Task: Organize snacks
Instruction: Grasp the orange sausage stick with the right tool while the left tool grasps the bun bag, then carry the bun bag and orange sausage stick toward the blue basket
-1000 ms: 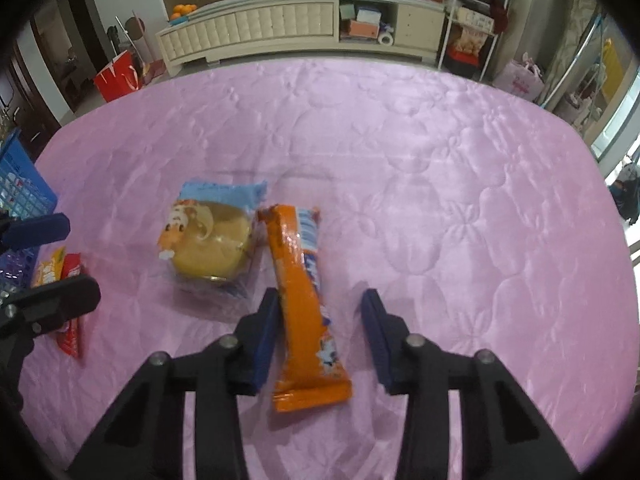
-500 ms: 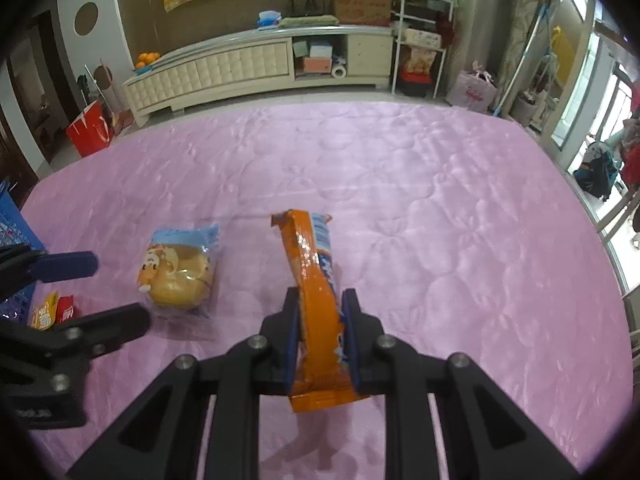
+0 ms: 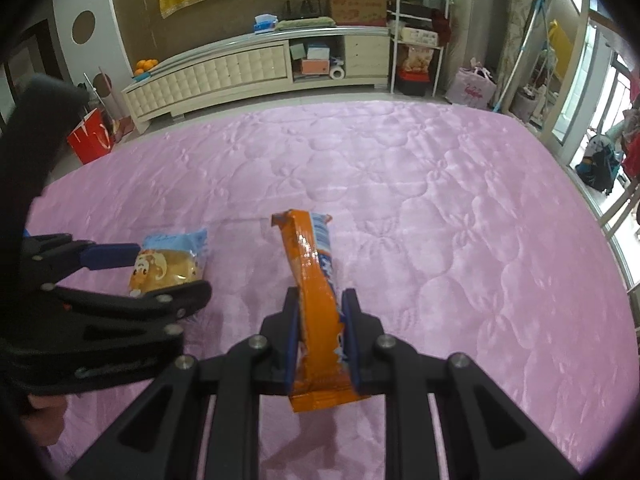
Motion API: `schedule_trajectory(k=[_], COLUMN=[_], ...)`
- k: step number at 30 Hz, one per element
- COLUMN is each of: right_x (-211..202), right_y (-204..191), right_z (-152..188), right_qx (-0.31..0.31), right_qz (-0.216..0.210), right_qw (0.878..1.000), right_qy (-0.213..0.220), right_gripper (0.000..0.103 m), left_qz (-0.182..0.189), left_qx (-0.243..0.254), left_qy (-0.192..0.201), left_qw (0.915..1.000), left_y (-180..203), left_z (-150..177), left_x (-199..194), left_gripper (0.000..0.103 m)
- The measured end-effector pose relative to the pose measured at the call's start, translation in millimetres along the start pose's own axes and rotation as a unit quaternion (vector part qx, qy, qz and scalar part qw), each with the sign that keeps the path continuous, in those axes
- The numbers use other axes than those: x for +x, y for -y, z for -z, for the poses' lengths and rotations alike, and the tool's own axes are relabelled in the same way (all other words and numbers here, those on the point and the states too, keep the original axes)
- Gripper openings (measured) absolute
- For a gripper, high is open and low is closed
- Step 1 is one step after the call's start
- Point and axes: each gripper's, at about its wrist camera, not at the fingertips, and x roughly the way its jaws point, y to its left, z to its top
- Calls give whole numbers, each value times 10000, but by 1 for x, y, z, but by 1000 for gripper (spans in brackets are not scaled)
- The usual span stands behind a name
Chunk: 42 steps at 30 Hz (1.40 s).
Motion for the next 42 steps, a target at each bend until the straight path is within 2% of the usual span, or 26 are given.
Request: schedule_trajectory(k=[5, 7, 9, 14, 17, 24, 28, 34, 42], right_x=[7, 8, 8, 1, -14, -52, -82, -124, -170], right_y=[-3, -3, -4, -7, -8, -22, -46, -83, -136], right_z=[-2, -2, -1, 0, -2, -7, -6, -5, 0], right_qx=[13, -27, -23, 69, 63, -13, -232, -536, -889], right_qz=[3, 24, 47, 36, 11, -141, -284, -347, -456], right_qw=[10000, 10000, 9999, 9998, 9999, 9999, 9993, 9977, 9940], right_qy=[-51, -72, -90, -162, -105, -74, 29, 215, 456], right_gripper=[24, 24, 24, 24, 24, 24, 24, 24, 24], left_qz=[8, 10, 42, 131, 178, 508, 345, 328, 248], left_qx=[-109, -90, -39, 6, -34, -482, -541, -691, -874], left_qy=[126, 131, 138, 165, 277, 755, 997, 1296, 1683], left_qw=[9999, 9999, 9999, 9998, 9995, 9947, 9929, 9886, 9815], left_y=[-5, -6, -3, 8, 9, -17, -31, -51, -96], left_z=[-2, -1, 1, 16, 25, 57, 75, 105, 149], left_x=[4, 2, -3, -18, -36, -112, -149, -198, -250], left_gripper=[79, 73, 54, 52, 52, 52, 52, 52, 52])
